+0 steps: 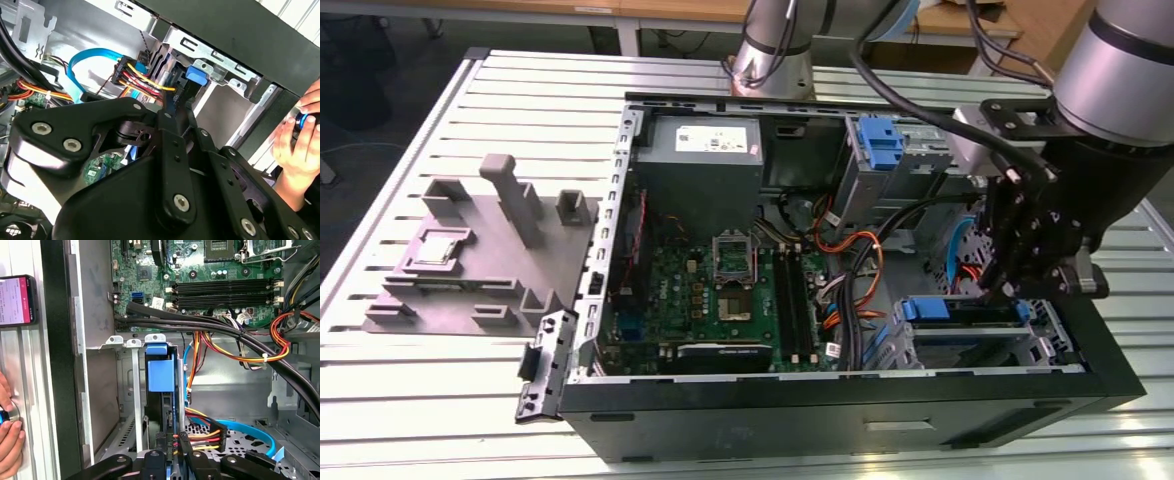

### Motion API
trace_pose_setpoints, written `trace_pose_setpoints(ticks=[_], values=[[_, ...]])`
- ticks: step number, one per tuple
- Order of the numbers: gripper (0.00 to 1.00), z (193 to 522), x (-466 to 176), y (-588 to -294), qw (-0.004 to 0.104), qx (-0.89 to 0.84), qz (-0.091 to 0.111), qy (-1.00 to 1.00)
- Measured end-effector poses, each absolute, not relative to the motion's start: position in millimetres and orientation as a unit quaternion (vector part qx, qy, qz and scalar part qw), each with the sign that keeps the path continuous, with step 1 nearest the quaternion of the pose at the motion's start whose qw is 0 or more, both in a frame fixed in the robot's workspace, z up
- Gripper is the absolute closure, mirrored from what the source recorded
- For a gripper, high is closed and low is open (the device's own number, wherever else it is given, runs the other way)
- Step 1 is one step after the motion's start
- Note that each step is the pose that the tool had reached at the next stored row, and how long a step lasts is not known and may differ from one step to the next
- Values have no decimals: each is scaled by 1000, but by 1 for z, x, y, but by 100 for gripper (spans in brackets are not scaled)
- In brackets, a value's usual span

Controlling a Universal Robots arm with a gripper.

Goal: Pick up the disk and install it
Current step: 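Insert the first disk wire, then insert the second disk wire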

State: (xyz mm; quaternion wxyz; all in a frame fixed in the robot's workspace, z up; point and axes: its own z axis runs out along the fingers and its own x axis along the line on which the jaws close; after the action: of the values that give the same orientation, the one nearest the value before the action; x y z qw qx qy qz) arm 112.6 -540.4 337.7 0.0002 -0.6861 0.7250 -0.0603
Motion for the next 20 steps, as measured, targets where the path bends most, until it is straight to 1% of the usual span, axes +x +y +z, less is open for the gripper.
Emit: trace_pose_setpoints(ticks=[3,5,20], values=[[78,339,113,-540,-1,-686,-59,725],[90,339,113,-540,-2,-686,-58,725],[90,339,113,-540,-2,-686,-58,725]])
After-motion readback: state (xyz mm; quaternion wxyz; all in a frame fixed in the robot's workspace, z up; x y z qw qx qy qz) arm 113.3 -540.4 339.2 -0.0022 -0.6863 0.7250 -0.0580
